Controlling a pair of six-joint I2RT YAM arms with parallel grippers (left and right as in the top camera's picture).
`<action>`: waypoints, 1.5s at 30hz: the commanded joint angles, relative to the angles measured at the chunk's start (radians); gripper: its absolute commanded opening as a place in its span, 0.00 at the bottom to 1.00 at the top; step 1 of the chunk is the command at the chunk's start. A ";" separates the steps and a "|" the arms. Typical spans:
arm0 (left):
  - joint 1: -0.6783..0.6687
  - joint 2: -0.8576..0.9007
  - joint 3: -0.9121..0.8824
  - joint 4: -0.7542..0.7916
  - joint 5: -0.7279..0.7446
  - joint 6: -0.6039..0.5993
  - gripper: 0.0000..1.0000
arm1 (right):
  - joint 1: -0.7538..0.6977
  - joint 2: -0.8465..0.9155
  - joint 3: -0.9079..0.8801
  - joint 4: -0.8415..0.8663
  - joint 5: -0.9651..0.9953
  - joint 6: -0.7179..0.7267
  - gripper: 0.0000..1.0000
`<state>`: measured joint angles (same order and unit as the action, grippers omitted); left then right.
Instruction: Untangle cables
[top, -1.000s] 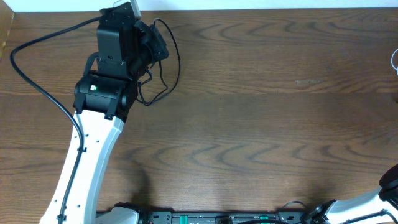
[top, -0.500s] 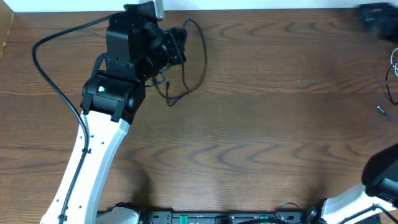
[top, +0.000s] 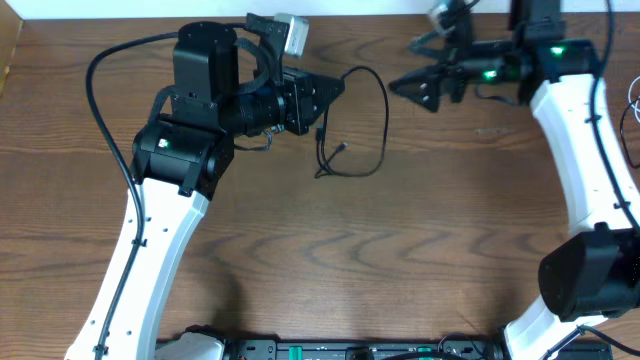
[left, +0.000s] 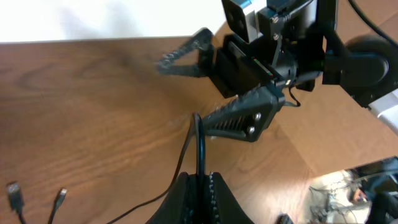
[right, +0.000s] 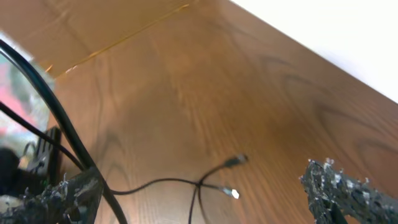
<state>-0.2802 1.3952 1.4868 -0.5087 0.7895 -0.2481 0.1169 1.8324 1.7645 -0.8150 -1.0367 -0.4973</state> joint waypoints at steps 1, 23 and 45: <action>0.000 0.003 0.003 -0.027 0.045 0.081 0.07 | 0.048 -0.014 0.003 -0.014 -0.025 -0.092 0.97; 0.043 0.024 0.004 -0.157 0.142 0.225 0.07 | 0.162 -0.014 0.003 -0.082 -0.188 -0.183 0.35; 0.043 0.024 0.003 -0.156 0.141 0.225 0.30 | -0.317 -0.054 0.053 0.634 0.995 0.782 0.01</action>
<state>-0.2375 1.4235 1.4868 -0.6659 0.9146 -0.0257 -0.1402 1.8030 1.7901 -0.2234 -0.2546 0.2340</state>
